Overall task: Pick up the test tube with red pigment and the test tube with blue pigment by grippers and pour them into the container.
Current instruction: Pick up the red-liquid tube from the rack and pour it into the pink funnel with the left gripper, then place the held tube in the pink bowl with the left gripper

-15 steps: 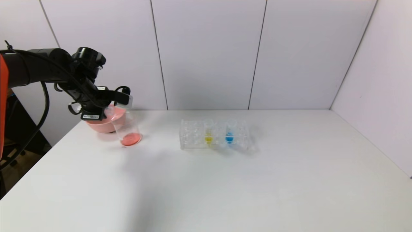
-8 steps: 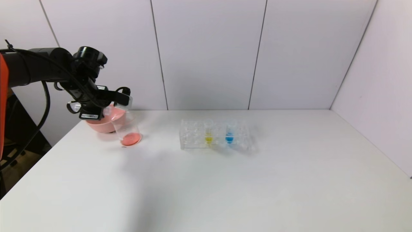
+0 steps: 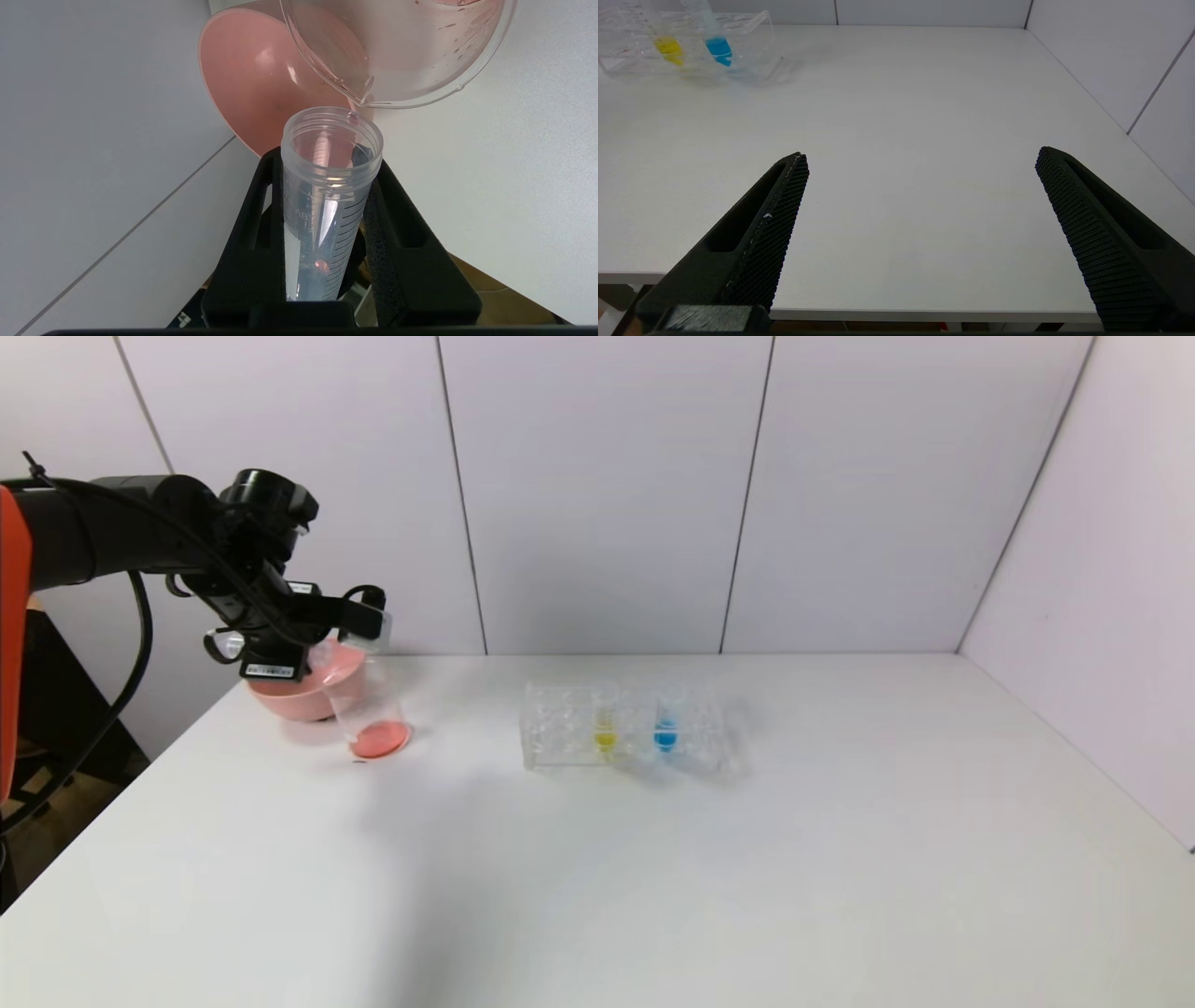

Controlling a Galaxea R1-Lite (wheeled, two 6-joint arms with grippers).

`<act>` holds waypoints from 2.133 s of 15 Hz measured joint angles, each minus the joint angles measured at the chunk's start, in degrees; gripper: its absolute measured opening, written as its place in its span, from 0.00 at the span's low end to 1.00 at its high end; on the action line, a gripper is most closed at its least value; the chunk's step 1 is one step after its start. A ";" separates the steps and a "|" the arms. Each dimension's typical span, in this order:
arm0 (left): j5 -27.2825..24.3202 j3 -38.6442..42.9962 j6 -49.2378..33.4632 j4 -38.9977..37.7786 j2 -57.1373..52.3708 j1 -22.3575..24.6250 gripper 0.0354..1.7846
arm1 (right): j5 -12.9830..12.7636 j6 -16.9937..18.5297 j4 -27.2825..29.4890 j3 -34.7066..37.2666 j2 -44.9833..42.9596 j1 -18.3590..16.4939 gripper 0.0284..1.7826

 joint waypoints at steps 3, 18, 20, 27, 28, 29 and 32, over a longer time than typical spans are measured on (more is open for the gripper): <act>-0.55 0.02 -2.80 -1.46 -0.24 0.00 0.27 | 0.00 0.00 -0.02 0.00 0.00 0.00 1.00; -7.61 0.02 -62.21 -24.39 -4.79 4.32 0.27 | 0.00 0.00 0.00 0.00 0.00 0.00 1.00; -7.74 0.49 -68.94 -29.88 -5.40 5.97 0.27 | 0.00 0.00 0.00 0.00 0.00 0.00 1.00; -7.53 2.56 -81.15 -38.40 -5.05 7.20 0.27 | 0.00 0.00 0.00 0.00 0.00 0.00 1.00; -7.53 3.45 -81.51 -39.86 -4.68 7.27 0.27 | 0.00 0.00 0.00 0.00 0.00 0.00 1.00; -7.53 4.63 -81.97 -41.12 -4.30 7.42 0.27 | 0.00 0.00 0.00 0.00 0.00 -0.02 1.00; -7.67 9.03 -83.36 -45.28 -2.69 8.16 0.27 | 0.00 0.00 0.00 0.00 0.00 -0.02 1.00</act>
